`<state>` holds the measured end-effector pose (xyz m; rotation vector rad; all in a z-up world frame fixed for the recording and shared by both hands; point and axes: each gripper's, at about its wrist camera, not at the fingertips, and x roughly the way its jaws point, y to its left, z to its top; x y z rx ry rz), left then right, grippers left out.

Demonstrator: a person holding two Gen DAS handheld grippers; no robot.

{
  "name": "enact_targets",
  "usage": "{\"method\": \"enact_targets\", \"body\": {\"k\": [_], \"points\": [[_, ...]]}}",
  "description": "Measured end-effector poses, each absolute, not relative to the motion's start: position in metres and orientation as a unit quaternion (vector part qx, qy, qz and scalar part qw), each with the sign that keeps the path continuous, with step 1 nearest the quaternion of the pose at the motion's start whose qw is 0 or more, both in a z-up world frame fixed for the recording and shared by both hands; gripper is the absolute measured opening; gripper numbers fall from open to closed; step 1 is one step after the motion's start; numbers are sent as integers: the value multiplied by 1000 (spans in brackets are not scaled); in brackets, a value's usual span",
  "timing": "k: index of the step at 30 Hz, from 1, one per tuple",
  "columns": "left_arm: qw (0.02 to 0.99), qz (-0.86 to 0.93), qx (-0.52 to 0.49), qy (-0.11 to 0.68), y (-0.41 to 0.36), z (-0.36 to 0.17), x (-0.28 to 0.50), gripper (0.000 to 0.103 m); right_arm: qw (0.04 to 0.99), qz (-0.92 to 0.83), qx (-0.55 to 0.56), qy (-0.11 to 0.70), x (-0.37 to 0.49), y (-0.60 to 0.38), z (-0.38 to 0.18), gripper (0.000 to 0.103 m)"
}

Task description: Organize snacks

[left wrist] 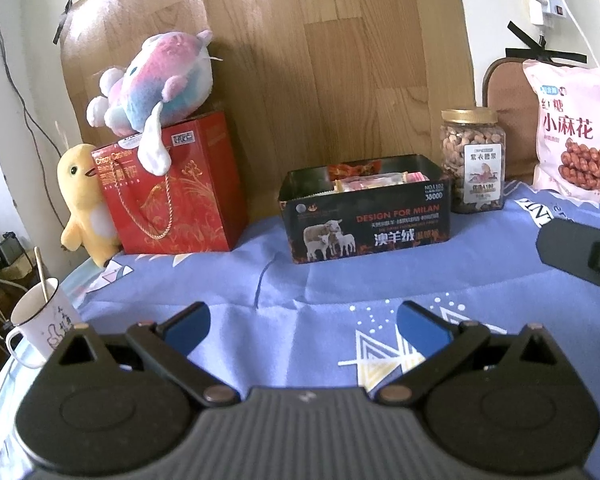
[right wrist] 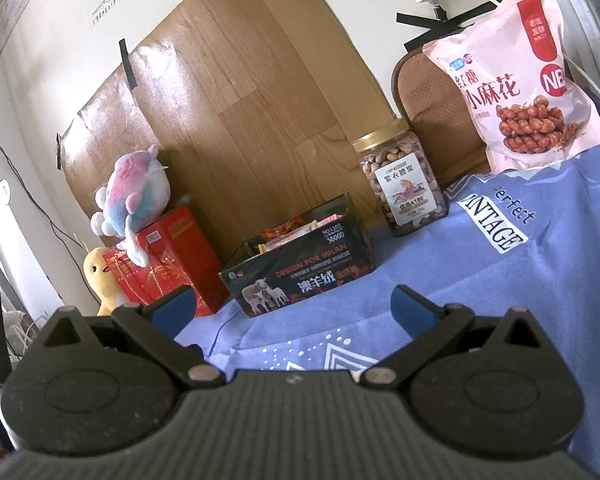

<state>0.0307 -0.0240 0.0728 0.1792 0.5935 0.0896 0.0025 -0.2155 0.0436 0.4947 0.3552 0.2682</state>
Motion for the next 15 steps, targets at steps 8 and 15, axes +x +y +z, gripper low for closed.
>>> {"method": "enact_targets", "body": {"k": [8, 15], "points": [[950, 41, 91, 296, -25, 71, 33, 103, 945, 132, 243, 175, 3, -215, 44, 103], [949, 40, 90, 301, -25, 69, 35, 103, 945, 132, 243, 176, 3, -216, 43, 103]]}}
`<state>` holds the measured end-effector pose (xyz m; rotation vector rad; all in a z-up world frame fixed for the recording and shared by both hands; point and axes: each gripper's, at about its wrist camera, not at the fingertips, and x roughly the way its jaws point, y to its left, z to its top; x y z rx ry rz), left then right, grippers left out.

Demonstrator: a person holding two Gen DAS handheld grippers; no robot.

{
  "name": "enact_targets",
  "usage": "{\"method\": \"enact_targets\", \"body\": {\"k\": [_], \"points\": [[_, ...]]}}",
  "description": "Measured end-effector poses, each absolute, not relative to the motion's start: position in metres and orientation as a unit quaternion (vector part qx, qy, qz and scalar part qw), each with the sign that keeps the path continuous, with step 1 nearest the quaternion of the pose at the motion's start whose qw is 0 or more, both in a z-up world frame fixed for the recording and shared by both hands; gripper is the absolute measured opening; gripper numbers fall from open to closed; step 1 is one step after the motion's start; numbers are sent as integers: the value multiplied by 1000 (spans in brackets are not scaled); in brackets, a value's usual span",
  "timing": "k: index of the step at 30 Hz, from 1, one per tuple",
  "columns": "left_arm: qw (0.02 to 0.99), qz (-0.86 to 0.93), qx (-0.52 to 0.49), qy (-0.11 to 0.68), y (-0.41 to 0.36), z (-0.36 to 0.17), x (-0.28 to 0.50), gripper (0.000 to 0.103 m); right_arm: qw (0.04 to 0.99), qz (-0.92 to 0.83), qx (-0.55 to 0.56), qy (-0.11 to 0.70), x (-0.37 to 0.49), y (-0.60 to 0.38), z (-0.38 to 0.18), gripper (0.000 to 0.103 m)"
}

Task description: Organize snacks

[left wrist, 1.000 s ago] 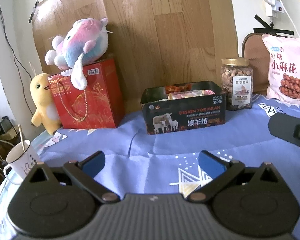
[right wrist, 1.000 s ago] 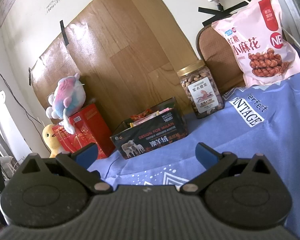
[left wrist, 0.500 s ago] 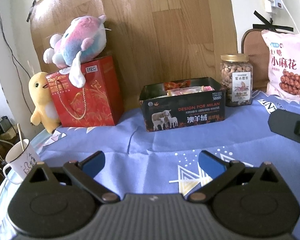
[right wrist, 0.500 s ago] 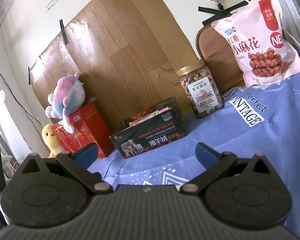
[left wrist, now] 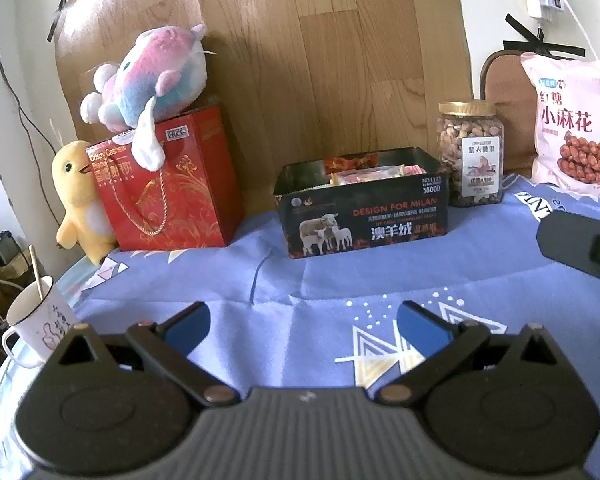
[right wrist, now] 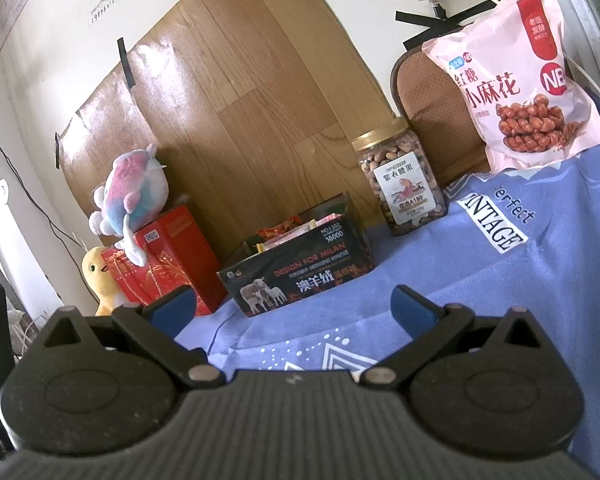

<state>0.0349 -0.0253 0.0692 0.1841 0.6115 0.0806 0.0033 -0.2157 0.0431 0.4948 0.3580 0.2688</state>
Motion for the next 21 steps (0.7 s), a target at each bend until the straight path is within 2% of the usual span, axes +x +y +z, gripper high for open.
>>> {"method": "enact_targets", "body": {"k": [21], "points": [[949, 23, 85, 303, -25, 65, 35, 103, 944, 130, 244, 179, 5, -218, 37, 103]]}}
